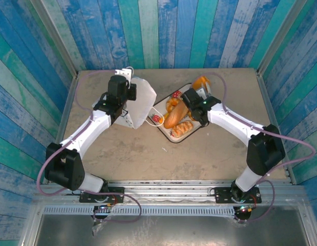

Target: Take the fake bread out of the paper bag

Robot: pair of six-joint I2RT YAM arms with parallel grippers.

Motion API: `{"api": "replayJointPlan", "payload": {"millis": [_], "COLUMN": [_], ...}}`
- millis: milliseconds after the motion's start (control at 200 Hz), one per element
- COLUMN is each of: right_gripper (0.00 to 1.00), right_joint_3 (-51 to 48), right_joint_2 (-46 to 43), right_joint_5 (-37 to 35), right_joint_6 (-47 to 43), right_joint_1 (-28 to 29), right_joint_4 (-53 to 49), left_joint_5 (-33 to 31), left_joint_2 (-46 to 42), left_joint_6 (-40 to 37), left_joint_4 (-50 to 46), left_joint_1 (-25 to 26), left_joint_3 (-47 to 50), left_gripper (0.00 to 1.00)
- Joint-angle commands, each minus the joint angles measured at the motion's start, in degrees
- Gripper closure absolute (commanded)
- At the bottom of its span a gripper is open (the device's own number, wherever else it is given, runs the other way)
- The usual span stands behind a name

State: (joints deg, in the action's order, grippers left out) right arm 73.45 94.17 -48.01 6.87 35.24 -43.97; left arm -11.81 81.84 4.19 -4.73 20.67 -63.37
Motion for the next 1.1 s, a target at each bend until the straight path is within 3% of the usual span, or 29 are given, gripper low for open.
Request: {"api": "replayJointPlan", "payload": {"millis": [0,100,431,726,1097], "right_gripper": [0.97,0.95,0.76,0.64,0.62], "right_joint_3": [-1.6,-2.6,-4.8,-7.8,-8.9], "right_joint_2": [-2.9,-2.6,-1.3,-2.9,-5.2], "right_joint_5": [-2.5,-2.7,-4.2,-1.6,-0.7], "right_joint_6": [-1.0,-1.1,0.3,1.1,2.9], "right_joint_1": [0.6,1.1,4.8,6.4,6.9], "right_joint_4": [1.5,1.5,0.0,-0.9,-2.7], "left_joint_5": [0.7,0.7,0.9,0.9,1.1], "left_joint_2": [0.9,0.9,0.8,0.6,0.6], "left_joint_6": [0.8,0.7,0.7,0.6,0.5], "left_joint_4": [1.3,1.3,1.1,1.2,1.1], "left_joint_1": [-0.2,-0.2,-0.2,-0.2,-0.2], "left_joint_3": [-1.8,-1.9,-2.3,-2.7,-3.3], "left_gripper": [1.00,1.00,1.00,1.00,1.00]}}
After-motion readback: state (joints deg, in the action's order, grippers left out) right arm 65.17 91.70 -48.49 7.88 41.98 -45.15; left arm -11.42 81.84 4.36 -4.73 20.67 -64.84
